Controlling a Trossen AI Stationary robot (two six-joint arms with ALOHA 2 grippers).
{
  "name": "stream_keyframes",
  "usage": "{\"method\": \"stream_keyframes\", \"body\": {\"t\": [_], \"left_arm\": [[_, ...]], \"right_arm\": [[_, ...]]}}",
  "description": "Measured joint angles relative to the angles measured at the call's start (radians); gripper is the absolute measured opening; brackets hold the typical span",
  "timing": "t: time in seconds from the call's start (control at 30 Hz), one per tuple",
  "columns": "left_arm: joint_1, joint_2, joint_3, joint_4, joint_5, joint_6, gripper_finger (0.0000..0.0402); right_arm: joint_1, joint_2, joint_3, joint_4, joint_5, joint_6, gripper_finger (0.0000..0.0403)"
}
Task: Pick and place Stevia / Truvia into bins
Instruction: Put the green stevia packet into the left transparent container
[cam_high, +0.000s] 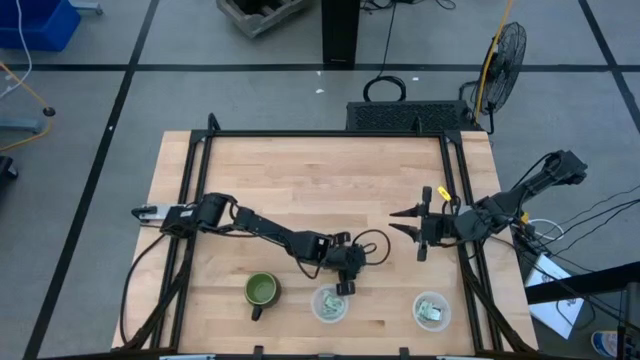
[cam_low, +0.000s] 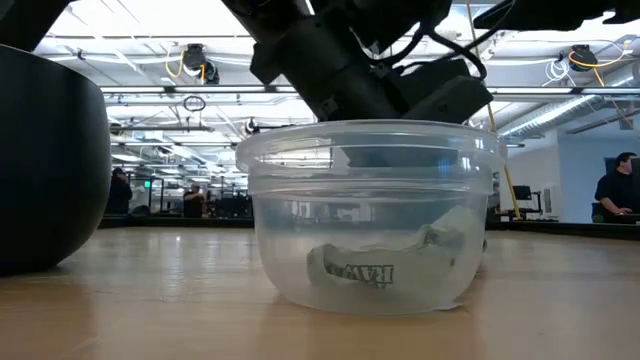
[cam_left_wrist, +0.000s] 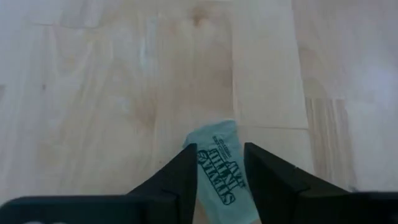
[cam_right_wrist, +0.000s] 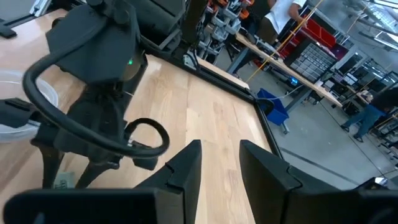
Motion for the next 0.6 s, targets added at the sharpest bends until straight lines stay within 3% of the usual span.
{"method": "stream_keyframes", "body": {"t": [0.1,0.37,0.6], "left_arm": [[0.004,0.0,0.0,-0.006,0.046,0.0,0.0114],[-0.005,-0.001,0.0,-0.007,0.048,0.024,0.0074],[-0.002,-0.036,0.002,-0.012,0.019,0.057,0.0074]], "right_arm": [[0.0,0.0,0.0,0.001,0.0,-0.002,0.0105],[0.0,0.0,0.0,0.002,0.0,-0.002,0.0105],[0.0,0.0,0.0,0.002,0.0,-0.002,0.0105]]}}
